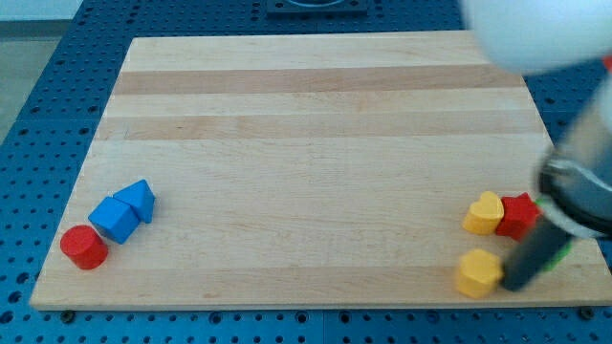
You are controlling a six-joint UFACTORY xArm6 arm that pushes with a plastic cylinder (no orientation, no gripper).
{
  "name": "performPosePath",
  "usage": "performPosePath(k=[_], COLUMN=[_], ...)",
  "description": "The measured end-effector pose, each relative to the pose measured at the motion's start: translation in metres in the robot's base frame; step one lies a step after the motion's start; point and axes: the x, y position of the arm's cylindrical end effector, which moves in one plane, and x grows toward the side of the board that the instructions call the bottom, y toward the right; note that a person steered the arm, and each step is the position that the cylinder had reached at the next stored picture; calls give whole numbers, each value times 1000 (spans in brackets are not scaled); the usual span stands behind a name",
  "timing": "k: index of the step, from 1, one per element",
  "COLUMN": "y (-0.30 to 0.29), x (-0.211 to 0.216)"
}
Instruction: Push the yellow hexagon towards the left
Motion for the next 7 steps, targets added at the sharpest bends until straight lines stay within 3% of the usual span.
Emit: performPosePath(k=[1, 2, 4, 5, 6, 7], y=[3, 57, 65, 73, 132, 132], x=[-1, -2, 24, 21, -2, -2])
